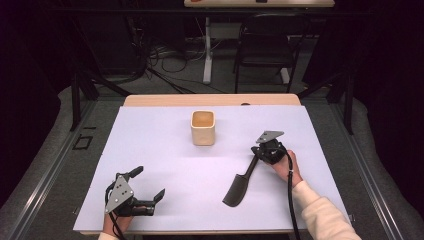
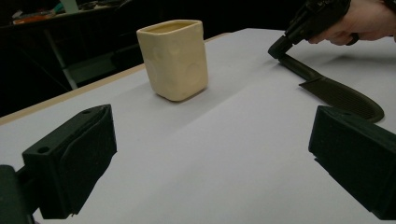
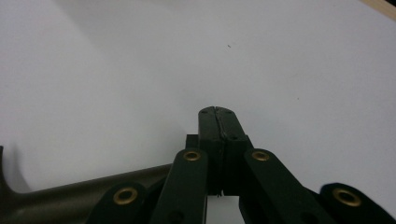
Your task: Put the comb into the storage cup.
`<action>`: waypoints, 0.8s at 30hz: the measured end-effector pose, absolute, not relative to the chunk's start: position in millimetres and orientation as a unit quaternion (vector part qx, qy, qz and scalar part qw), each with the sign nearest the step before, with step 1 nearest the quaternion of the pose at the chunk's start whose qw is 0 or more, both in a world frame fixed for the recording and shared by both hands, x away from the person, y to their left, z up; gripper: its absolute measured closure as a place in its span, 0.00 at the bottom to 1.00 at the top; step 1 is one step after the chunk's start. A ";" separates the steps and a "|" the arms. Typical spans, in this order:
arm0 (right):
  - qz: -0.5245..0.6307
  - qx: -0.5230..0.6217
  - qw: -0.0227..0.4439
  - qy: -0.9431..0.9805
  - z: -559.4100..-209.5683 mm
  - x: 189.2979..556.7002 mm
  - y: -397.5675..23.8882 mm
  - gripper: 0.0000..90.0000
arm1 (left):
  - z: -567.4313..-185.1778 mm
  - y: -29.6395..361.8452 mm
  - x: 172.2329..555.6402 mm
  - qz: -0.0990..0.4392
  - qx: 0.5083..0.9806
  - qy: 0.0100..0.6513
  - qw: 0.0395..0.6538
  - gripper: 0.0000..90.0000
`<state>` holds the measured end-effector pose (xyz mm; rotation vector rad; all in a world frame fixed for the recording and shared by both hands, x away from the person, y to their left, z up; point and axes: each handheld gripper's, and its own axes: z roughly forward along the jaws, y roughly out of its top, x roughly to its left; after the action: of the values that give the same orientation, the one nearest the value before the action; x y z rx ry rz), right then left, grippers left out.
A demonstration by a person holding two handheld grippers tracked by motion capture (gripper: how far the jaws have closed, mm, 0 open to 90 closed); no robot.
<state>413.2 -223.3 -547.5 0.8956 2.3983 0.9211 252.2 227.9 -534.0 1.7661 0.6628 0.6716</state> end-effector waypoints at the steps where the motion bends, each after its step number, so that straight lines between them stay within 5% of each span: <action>1: 0.325 0.322 0.209 0.864 -547.8 413.4 -223.5 1.00 | -533.9 228.5 252.3 0.283 0.741 0.281 0.540 0.01; 24: 0.292 0.322 0.192 0.880 -544.3 403.7 -231.7 1.00 | -534.2 227.5 251.9 0.287 0.745 0.278 0.535 0.01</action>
<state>403.7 -231.7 -544.3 0.9036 2.4693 0.8203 251.9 227.5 -534.2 1.7744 0.6631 0.6833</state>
